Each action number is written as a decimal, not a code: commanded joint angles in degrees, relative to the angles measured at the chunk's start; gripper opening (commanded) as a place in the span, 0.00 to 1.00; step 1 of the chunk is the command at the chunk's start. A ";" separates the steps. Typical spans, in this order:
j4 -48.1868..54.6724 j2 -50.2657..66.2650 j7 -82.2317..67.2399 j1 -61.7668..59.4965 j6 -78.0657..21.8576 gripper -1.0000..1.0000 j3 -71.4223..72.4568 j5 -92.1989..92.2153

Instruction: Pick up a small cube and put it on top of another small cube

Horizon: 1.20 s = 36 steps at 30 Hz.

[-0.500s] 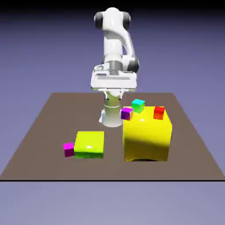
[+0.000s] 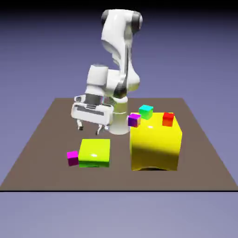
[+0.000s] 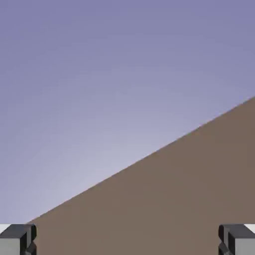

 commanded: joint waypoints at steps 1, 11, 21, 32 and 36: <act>0.33 1.37 1.52 -2.08 -0.54 0.50 0.84 -0.25; 3.64 15.08 16.66 -22.84 -5.95 0.50 9.24 -2.77; 6.80 29.74 28.20 -21.33 0.46 0.50 1.91 -12.67; 5.91 20.09 21.78 -27.69 -7.78 0.00 10.35 -3.40; 8.11 13.58 30.44 -19.38 -15.23 0.00 12.03 1.46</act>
